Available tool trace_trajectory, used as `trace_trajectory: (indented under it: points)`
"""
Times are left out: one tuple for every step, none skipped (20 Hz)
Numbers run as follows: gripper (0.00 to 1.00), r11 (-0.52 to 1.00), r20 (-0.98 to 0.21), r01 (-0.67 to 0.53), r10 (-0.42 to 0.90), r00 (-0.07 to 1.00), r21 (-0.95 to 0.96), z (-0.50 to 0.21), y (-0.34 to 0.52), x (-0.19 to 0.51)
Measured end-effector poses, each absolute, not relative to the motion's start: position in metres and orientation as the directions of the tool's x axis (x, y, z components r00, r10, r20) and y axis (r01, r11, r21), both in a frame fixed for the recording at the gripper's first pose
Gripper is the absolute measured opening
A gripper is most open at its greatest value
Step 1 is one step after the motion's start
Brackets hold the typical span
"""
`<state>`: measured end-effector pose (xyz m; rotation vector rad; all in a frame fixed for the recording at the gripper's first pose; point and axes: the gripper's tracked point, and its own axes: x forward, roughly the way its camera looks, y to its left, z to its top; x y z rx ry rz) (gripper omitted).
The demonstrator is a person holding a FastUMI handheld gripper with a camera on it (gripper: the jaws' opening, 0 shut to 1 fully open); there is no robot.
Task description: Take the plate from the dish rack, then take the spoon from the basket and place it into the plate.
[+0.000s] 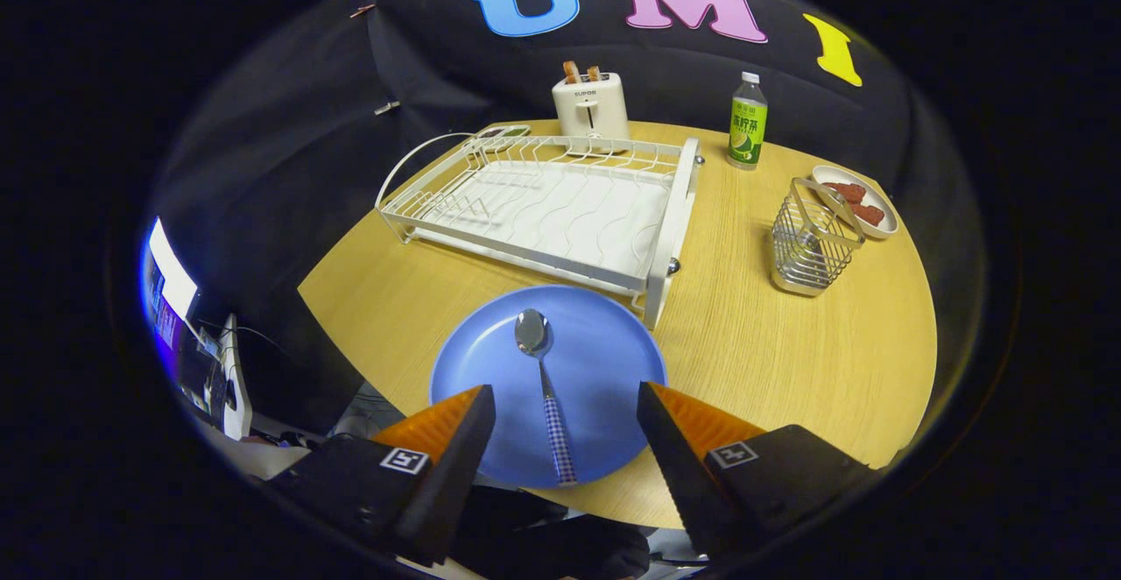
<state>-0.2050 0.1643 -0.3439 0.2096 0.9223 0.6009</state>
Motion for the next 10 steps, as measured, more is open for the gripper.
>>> trace_trajectory:
  points:
    - [1.0,0.822,-0.683,-0.396,0.564,0.465,0.41,-0.343,0.163,-0.203]
    - [0.98,0.823,-0.679,-0.397,0.563,0.47,0.407,-0.341,0.162,-0.201]
    - [0.99,0.822,-0.676,-0.398,0.564,0.475,0.406,-0.339,0.162,-0.2]
    - [0.99,0.823,-0.674,-0.4,0.563,0.48,0.403,-0.337,0.161,-0.198]
    - [0.99,0.824,-0.67,-0.401,0.562,0.486,0.4,-0.332,0.159,-0.194]
    - [0.99,0.827,-0.664,-0.402,0.558,0.497,0.393,-0.326,0.157,-0.19]
    - [0.99,0.829,-0.654,-0.404,0.555,0.514,0.386,-0.318,0.154,-0.184]
    - [0.99,0.834,-0.641,-0.407,0.549,0.536,0.374,-0.308,0.151,-0.175]
    - [0.98,0.84,-0.625,-0.408,0.54,0.563,0.358,-0.296,0.145,-0.165]
    - [0.99,0.846,-0.605,-0.408,0.531,0.593,0.343,-0.283,0.139,-0.155]
